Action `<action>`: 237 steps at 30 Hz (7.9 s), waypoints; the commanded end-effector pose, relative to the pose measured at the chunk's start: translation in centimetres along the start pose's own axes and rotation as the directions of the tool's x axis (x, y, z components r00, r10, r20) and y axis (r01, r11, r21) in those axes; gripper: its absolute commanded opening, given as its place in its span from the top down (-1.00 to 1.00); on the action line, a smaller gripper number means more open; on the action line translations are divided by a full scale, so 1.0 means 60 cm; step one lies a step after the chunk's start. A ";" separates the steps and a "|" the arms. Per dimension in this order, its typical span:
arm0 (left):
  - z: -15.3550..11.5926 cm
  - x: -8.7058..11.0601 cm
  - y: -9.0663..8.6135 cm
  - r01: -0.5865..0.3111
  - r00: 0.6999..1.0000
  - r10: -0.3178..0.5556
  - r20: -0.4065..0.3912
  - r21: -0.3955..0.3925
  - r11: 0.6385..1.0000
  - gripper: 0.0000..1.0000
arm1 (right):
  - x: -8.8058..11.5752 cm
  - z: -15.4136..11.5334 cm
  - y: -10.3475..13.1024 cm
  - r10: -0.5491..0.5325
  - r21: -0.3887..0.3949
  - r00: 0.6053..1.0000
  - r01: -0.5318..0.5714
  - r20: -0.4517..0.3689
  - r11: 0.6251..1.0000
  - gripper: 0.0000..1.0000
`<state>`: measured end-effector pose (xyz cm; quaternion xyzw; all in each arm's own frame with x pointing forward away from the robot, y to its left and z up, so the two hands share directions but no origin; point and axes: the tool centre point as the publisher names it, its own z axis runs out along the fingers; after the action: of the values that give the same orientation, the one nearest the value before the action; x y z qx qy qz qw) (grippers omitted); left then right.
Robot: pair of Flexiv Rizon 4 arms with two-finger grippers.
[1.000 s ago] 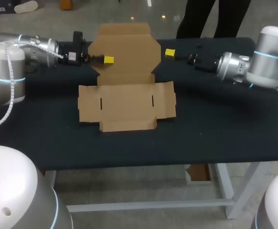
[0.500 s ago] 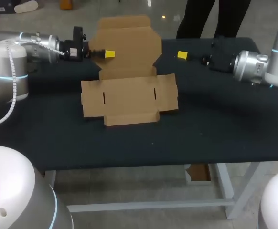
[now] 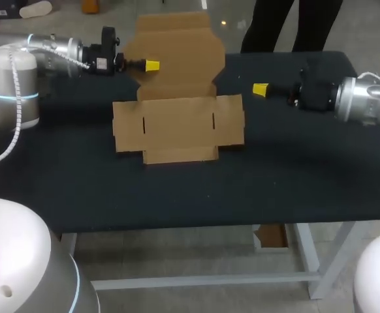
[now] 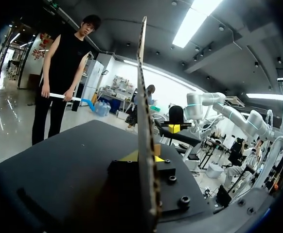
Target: Assemble the packaging by folding the flat box into shape, placing the metal phone stand inside, and closing the box properly
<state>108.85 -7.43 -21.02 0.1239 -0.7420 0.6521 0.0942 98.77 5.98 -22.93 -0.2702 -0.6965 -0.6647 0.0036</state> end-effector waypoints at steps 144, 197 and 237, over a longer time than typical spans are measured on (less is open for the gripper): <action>0.042 0.144 -0.014 -0.292 0.956 0.291 -0.030 -0.035 0.956 1.00 | 0.163 0.045 -0.214 -0.406 0.099 0.907 0.397 0.111 0.913 1.00; 0.038 0.145 -0.014 -0.300 0.954 0.299 -0.037 -0.015 0.954 1.00 | 0.146 0.198 -0.316 -0.247 0.047 0.924 0.244 0.292 0.969 1.00; 0.038 0.145 -0.014 -0.300 0.954 0.299 -0.037 -0.015 0.954 1.00 | 0.082 0.260 -0.334 -0.220 0.057 0.860 0.219 0.461 0.974 1.00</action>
<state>100.84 -10.35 -17.74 -0.0002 -0.7579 0.6524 0.0068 91.94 21.91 -41.02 -0.3157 -0.7127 -0.5913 -0.2070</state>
